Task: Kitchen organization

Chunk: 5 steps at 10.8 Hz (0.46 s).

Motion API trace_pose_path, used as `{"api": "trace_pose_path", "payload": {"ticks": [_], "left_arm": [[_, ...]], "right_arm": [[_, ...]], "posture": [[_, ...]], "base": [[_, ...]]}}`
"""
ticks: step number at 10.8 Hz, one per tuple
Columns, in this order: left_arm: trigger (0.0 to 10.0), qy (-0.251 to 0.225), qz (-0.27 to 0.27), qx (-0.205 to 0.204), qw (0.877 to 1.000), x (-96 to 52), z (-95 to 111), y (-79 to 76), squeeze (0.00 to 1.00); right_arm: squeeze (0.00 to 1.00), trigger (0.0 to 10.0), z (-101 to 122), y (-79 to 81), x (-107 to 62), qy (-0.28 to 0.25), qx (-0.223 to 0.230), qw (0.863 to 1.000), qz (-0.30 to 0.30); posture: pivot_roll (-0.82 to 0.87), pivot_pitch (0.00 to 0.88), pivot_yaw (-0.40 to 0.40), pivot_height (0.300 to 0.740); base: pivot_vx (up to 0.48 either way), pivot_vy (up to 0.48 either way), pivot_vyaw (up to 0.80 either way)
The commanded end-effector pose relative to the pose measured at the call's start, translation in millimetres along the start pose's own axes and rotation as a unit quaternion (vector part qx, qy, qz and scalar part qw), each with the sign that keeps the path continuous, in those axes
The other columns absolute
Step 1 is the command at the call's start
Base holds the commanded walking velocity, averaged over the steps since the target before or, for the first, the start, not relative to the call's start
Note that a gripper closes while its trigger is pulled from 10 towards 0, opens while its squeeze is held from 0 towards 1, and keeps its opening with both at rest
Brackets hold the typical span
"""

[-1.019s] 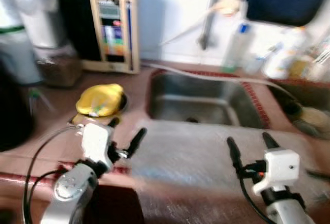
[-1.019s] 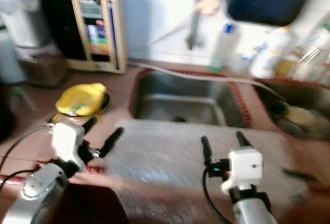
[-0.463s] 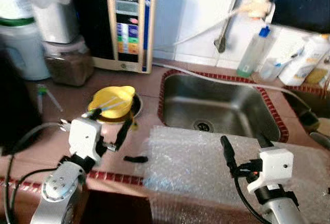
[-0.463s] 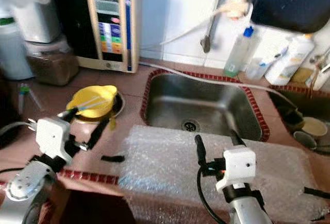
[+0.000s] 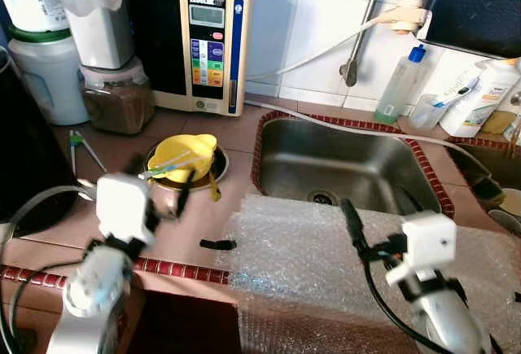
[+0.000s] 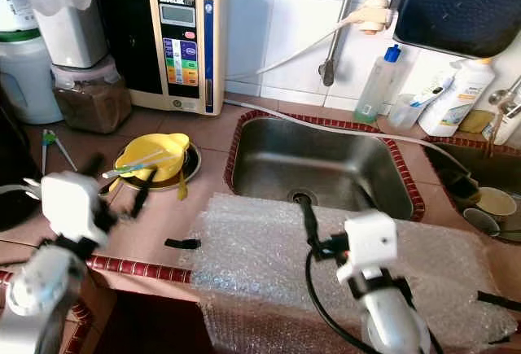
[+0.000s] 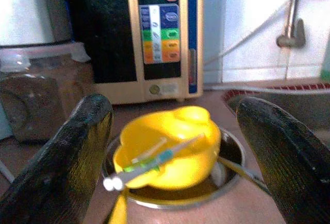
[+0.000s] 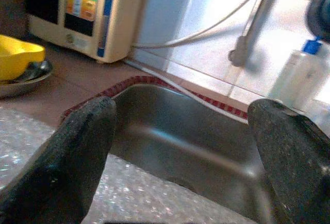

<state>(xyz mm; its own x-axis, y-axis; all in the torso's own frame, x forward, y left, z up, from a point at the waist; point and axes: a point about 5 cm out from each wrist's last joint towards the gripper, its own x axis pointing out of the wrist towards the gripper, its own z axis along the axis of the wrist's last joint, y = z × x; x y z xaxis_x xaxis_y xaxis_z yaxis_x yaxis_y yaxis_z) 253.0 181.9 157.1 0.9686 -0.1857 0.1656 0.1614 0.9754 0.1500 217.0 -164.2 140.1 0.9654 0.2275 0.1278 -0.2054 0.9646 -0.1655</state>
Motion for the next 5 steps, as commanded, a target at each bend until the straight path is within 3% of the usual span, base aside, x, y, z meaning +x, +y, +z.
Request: {"api": "trace_pose_path", "payload": {"ticks": [1, 3, 5], "left_arm": [[10.0, 0.0, -0.003, -0.006, 1.0, 5.2, -0.3, -4.4, 0.0], [10.0, 0.02, -0.034, -0.047, 0.998, 18.9, -14.2, -23.7, 0.0], [10.0, 0.028, -0.074, -0.067, 0.995, 23.9, -20.8, -35.6, 0.0]], "right_arm": [[0.0, 10.0, -3.4, 4.3, 2.6, 0.012, 0.004, 1.0, 0.028], [0.0, 10.0, -4.3, 12.9, 6.6, 0.012, -0.007, 0.998, 0.068], [0.0, 10.0, -8.0, 27.7, -1.6, 0.039, 0.048, 0.989, 0.132]], "posture": [[0.13, 0.0, -0.096, 0.74], [0.11, 0.0, -0.085, 0.74], [0.1, 0.0, -0.075, 0.74]], "base": [[0.0, 0.0, 0.0], [0.0, 0.0, 0.0], [0.0, 0.0, 0.0]]}}
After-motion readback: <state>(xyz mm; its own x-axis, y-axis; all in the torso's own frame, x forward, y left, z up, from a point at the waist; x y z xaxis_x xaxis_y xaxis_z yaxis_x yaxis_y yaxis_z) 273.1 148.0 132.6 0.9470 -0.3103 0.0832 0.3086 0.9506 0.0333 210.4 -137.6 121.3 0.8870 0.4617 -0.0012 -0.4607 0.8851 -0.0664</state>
